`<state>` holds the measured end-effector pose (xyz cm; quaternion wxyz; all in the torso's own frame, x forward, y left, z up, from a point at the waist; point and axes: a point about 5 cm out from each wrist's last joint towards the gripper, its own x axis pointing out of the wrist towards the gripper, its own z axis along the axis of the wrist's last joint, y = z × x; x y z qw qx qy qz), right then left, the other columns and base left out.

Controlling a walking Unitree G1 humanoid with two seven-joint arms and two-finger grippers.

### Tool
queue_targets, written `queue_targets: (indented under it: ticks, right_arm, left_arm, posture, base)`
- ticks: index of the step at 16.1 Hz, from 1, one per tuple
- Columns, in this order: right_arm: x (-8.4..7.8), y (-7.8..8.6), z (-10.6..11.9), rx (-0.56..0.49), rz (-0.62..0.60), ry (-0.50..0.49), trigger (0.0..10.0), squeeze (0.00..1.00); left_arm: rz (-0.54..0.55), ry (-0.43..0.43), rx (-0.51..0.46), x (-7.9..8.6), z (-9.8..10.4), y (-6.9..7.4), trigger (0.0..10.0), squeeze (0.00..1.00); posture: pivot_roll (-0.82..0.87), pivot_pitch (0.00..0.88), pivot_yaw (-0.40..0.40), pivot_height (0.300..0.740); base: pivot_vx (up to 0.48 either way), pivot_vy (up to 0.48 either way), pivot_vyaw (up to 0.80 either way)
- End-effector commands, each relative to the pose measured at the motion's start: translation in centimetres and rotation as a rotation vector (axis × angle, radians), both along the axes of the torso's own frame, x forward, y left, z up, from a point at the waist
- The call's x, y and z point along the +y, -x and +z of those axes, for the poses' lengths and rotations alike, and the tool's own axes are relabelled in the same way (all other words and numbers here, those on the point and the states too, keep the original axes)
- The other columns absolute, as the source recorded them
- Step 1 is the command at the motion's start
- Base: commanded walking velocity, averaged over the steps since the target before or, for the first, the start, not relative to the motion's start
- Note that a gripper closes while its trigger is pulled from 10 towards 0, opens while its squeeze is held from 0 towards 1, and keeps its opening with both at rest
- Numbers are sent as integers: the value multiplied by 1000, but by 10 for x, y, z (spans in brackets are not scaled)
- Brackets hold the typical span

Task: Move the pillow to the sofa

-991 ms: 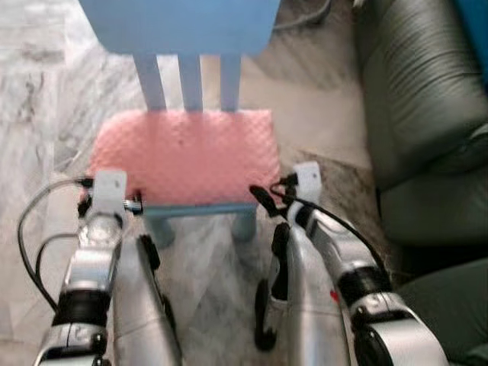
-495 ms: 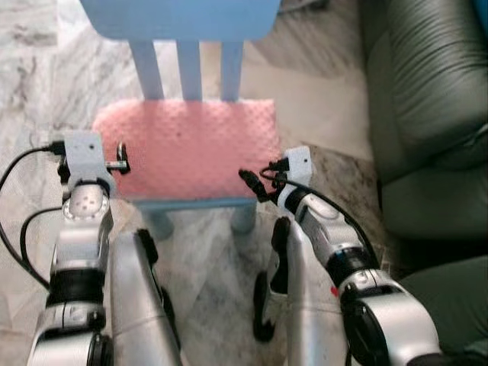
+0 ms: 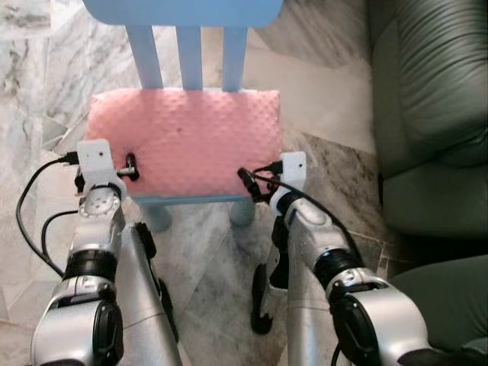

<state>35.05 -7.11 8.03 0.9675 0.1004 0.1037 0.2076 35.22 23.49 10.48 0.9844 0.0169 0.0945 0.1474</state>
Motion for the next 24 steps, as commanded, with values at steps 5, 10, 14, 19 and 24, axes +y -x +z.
queue_targets:
  ticks: [5,10,14,19,24]
  right_arm:
    - [23,8,-11,70,13,-19,10000,0]
    - [36,13,-15,78,50,46,0,0]
    - [37,20,-24,120,35,41,0,0]
    - [27,21,-30,136,18,64,0,0]
    - [23,15,-25,136,24,102,0,0]
  left_arm:
    - [-57,59,140,-19,-44,12,8706,0]
    - [-110,68,148,-21,-58,21,0,0]
    - [-146,104,132,-31,-59,20,0,0]
    - [-135,170,150,-35,-63,21,0,0]
    - [-91,174,164,-30,-62,19,0,0]
  posture:
    - [160,450,-133,489]
    - [192,464,-134,489]
    - [189,466,-133,489]
    - [175,454,-143,489]
    - [165,444,-159,489]
  base:
    - [0,0,0]
    - [0,0,0]
    - [0,0,0]
    - [0,0,0]
    - [0,0,0]
